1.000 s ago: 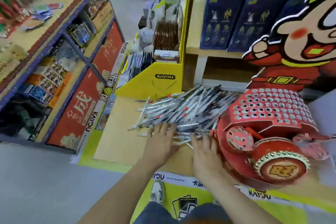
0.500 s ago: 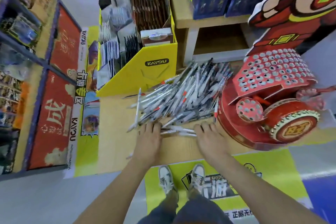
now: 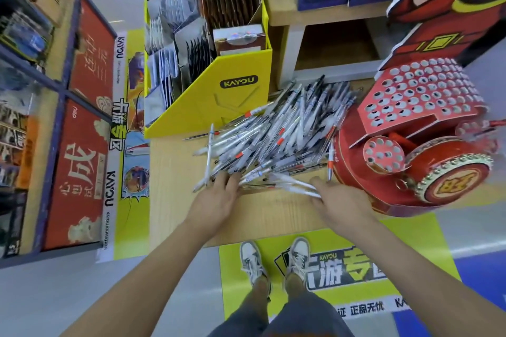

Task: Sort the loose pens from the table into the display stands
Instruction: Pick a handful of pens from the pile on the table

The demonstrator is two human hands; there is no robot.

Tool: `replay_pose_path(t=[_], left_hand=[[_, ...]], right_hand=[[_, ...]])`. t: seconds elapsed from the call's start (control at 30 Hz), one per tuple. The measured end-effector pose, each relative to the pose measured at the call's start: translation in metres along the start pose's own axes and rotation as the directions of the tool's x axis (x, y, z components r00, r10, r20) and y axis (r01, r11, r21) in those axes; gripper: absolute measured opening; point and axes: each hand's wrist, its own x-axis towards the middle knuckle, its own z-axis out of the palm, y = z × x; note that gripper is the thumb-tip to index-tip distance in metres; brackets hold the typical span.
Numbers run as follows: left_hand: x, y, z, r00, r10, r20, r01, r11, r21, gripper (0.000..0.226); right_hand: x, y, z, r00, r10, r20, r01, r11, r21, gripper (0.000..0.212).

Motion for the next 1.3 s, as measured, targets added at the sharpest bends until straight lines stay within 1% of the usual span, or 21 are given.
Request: replay_pose_path(t=[0.1,0.17,0.23,0.3,0.4,0.47,0.53,0.6,0.67,0.73,0.8,0.87,0.93,1.03,1.07,1.13,1.17,1.2,1.23,1.27,1.3], left_hand=[[-0.002,-0.003,-0.004,0.997,0.038,0.06,-0.039,0.999,0.013,0.022],[-0.006,-0.005,-0.005,0.996,0.01,0.084,-0.008,1.0,-0.023,0.031],[-0.012,-0.006,-0.007,0.996,-0.028,0.084,0.034,0.997,-0.068,0.036],[-0.02,-0.009,-0.014,0.992,-0.072,0.101,0.084,0.989,-0.121,0.033],[-0.032,-0.016,-0.029,0.974,-0.178,0.138,0.204,0.959,-0.199,0.029],[-0.038,-0.02,-0.037,0.951,-0.255,0.174,0.289,0.934,-0.211,0.027],[-0.039,-0.021,-0.043,0.908,-0.365,0.205,0.408,0.882,-0.235,0.022],[-0.032,-0.019,-0.048,0.84,-0.497,0.218,0.543,0.779,-0.314,0.024],[-0.021,-0.017,-0.048,0.781,-0.591,0.203,0.619,0.687,-0.381,0.033],[-0.007,-0.018,-0.047,0.73,-0.659,0.18,0.658,0.608,-0.444,0.032],[0.006,-0.022,-0.043,0.694,-0.702,0.161,0.68,0.565,-0.467,0.027],[0.017,-0.026,-0.036,0.684,-0.708,0.177,0.694,0.557,-0.456,0.022],[0.022,-0.029,-0.029,0.665,-0.716,0.215,0.718,0.532,-0.448,0.021],[0.024,-0.029,-0.026,0.661,-0.713,0.234,0.723,0.521,-0.454,0.022],[0.023,-0.027,-0.03,0.666,-0.708,0.235,0.718,0.524,-0.459,0.022],[0.018,-0.021,-0.044,0.668,-0.706,0.236,0.705,0.497,-0.506,0.024],[0.015,-0.015,-0.053,0.664,-0.707,0.244,0.689,0.451,-0.567,0.026],[0.011,-0.007,-0.064,0.653,-0.702,0.286,0.668,0.355,-0.654,0.027],[0.007,0.004,-0.076,0.648,-0.67,0.363,0.637,0.215,-0.74,0.026],[0.003,0.016,-0.088,0.655,-0.603,0.455,0.607,0.062,-0.792,0.024],[0.0,0.028,-0.099,0.675,-0.512,0.531,0.587,-0.064,-0.807,0.023]], right_hand=[[-0.006,0.005,0.0,0.997,0.031,-0.072,-0.016,0.979,0.204,0.019],[-0.004,-0.005,0.001,0.993,-0.019,-0.118,0.054,0.952,0.303,0.021],[0.004,-0.021,0.004,0.985,-0.097,-0.14,0.136,0.941,0.309,0.034],[0.013,-0.036,0.008,0.985,-0.141,-0.1,0.164,0.943,0.288,0.043],[0.024,-0.044,0.015,0.99,-0.133,-0.051,0.142,0.96,0.243,0.043],[0.028,-0.043,0.017,0.993,-0.102,-0.06,0.114,0.962,0.248,0.038],[0.029,-0.042,0.017,0.992,-0.098,-0.079,0.115,0.961,0.25,0.032],[0.029,-0.041,0.016,0.993,-0.083,-0.089,0.104,0.956,0.274,0.025],[0.027,-0.038,0.013,0.997,-0.041,-0.072,0.062,0.946,0.317,0.019],[0.023,-0.036,0.008,0.999,0.019,-0.044,0.002,0.893,0.451,0.013],[0.02,-0.037,0.003,0.996,0.088,0.01,-0.072,0.747,0.661,0.013],[0.016,-0.043,0.0,0.984,0.151,0.095,-0.164,0.562,0.811,0.017],[0.013,-0.054,-0.002,0.958,0.169,0.23,-0.273,0.314,0.909,0.014],[0.01,-0.068,-0.006,0.918,0.061,0.392,-0.383,-0.123,0.915,0.015],[0.009,-0.073,-0.008,0.912,0.008,0.41,-0.398,-0.226,0.889,0.014],[0.008,-0.082,-0.01,0.906,-0.077,0.416,-0.415,-0.358,0.836,0.012],[0.007,-0.088,-0.013,0.904,-0.105,0.414,-0.418,-0.41,0.811,0.014],[0.007,-0.094,-0.016,0.907,-0.124,0.402,-0.411,-0.464,0.785,0.018],[0.007,-0.1,-0.021,0.912,-0.129,0.389,-0.397,-0.511,0.762,0.021],[0.006,-0.106,-0.028,0.919,-0.13,0.373,-0.38,-0.549,0.745,0.023],[0.005,-0.111,-0.036,0.924,-0.129,0.36,-0.366,-0.569,0.736,0.024]])
